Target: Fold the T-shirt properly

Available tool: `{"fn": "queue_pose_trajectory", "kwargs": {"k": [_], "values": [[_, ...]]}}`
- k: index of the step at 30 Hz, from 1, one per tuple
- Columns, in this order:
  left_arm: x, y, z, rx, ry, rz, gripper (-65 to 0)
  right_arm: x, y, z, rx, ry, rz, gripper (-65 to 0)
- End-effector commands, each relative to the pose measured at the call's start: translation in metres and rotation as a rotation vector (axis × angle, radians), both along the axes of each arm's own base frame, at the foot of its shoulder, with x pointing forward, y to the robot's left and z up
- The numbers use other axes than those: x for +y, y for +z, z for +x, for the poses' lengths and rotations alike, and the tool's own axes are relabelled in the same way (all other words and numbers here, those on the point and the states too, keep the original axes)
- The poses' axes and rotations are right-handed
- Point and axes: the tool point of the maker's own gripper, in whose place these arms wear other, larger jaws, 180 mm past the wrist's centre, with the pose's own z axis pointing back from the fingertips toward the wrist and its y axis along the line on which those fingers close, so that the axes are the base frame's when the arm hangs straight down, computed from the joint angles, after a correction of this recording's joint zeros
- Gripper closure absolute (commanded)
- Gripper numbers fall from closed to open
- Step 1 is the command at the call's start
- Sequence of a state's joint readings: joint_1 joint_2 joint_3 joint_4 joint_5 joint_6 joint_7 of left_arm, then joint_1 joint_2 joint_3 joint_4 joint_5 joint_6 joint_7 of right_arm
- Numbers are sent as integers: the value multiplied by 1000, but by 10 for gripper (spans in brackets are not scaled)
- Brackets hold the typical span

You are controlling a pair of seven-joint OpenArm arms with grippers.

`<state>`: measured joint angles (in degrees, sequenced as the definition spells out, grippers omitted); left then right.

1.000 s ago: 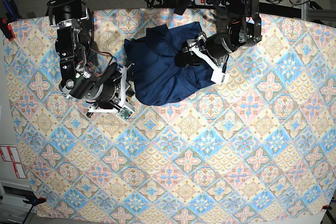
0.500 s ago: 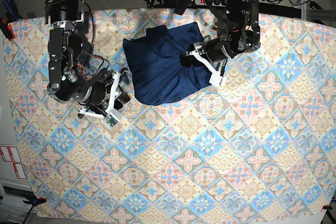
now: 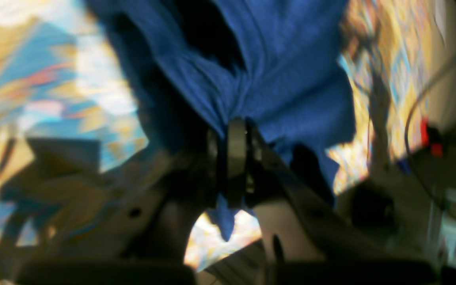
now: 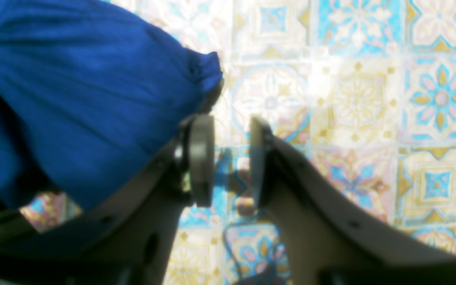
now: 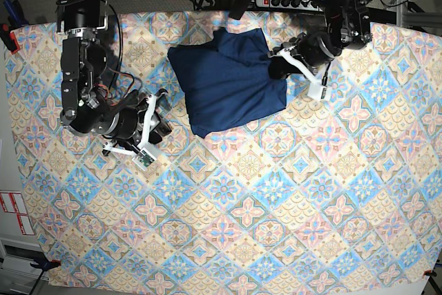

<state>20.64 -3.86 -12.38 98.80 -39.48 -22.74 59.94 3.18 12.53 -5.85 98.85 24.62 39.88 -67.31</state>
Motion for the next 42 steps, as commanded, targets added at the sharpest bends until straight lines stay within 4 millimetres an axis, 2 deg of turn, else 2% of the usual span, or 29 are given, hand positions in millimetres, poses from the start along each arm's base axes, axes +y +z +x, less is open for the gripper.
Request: {"fn": "queue_pose_trajectory", "kwargs": {"k": [1,5,7,9,12,15,18,21,23,26,30,34,37,39,42], "values": [[4,9,7,-40,15,-4,0,2,13,9,-44,5,19,-149],[10,4,6,-25,20,11,0,0,9,5,-23,9,-3,-149],[7,-6,2,7,16,1,-7,7,9,3,-21,35,-4,-152],[6,-11,7,20,15,-7,-52,26,4,-6,-7,102,-8,-152],[-3,-22,4,58,-7,-22,-152,54,-3,-21,12,207,-18,-153],[-10,-23,-1,65,-45,-21,-251,69,-6,-30,23,265,-21,-153],[2,-27,-7,78,-15,-9,-302,79,-3,-29,10,300,-24,-153],[12,-27,-10,81,13,-4,-309,95,-1,-31,0,361,-26,-151],[13,-20,-9,61,10,6,-309,102,1,-31,-9,388,-29,-150],[24,1,-8,-1,28,37,-309,121,3,-29,-7,418,-10,-150],[22,26,-8,-68,5,65,-309,141,-4,-27,21,467,-13,-150],[18,28,-11,-70,-3,63,-308,152,-7,-26,24,529,-48,-150],[2,24,-21,-52,-79,55,-308,171,-16,-28,55,572,-47,-150],[-18,23,-29,-44,-162,42,-308,176,-26,-27,75,593,-45,-150],[-46,22,-40,-36,-277,21,-308,170,-47,-16,106,584,-79,-149]]}}
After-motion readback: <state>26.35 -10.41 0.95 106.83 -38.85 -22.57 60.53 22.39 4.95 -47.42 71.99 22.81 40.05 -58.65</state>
